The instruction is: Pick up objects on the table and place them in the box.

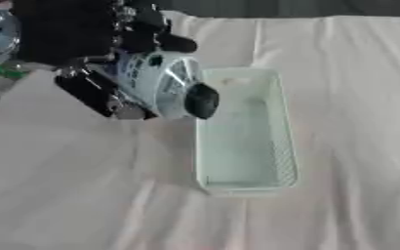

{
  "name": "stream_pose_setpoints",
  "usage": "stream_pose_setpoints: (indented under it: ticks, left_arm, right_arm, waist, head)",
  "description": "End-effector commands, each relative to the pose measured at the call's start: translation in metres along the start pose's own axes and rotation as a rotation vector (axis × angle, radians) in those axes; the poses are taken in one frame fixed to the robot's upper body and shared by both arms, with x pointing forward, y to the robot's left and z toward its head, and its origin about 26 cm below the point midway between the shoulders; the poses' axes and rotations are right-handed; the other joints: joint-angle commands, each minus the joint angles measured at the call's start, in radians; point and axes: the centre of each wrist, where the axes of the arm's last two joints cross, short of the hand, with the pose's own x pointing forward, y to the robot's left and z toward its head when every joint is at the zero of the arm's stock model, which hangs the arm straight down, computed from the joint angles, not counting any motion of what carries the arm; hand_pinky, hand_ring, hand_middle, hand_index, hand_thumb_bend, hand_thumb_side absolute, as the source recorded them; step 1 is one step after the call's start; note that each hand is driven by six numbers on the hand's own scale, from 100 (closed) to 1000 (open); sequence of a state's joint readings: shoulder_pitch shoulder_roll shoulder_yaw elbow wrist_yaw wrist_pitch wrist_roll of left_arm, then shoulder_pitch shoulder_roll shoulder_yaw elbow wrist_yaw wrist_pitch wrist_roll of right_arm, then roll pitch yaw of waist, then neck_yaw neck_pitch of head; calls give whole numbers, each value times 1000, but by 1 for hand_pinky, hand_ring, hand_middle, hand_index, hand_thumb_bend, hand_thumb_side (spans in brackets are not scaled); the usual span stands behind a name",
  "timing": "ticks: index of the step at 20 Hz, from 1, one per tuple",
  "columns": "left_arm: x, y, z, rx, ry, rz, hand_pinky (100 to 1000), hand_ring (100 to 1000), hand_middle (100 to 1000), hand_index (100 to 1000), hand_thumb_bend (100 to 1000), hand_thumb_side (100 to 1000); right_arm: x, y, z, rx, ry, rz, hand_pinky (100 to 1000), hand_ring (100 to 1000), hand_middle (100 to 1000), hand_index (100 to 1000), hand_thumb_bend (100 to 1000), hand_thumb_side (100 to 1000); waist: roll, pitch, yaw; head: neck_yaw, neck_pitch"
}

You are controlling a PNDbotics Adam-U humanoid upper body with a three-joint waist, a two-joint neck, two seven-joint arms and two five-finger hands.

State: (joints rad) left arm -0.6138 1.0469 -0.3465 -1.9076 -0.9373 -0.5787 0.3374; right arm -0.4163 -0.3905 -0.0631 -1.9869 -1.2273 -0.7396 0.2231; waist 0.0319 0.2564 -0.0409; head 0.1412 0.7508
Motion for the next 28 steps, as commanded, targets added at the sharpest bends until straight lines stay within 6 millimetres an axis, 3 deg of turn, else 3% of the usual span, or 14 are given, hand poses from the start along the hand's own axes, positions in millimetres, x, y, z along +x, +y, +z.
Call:
stream_pose_setpoints:
  ticks: [1,15,20,28]
  left_arm:
    - [-6,5,-3,16,-19,-40,100,100,100,137,100,670]
    - [-10,-2,0,44,-44,-103,100,100,100,137,100,671]
    - [-11,-5,-1,33,-73,-145,100,100,100,137,100,672]
    - [-12,-9,-11,110,-132,-162,100,100,100,138,100,674]
  right_arm:
    - [1,4,-14,29,-12,-15,176,323,423,557,100,1000]
    - [-10,15,-32,40,-27,-78,179,323,422,557,100,1000]
    - [-14,20,-46,37,-41,-111,181,322,420,555,100,1000]
    - [-16,25,-58,32,-45,-134,185,322,417,552,100,1000]
  waist:
    - [3,-8,-9]
    - [21,40,-48]
    - [42,65,-76]
    - [67,78,-95]
  head:
    - [15,-24]
    - [38,-70]
    - [62,-107]
    - [69,-125]
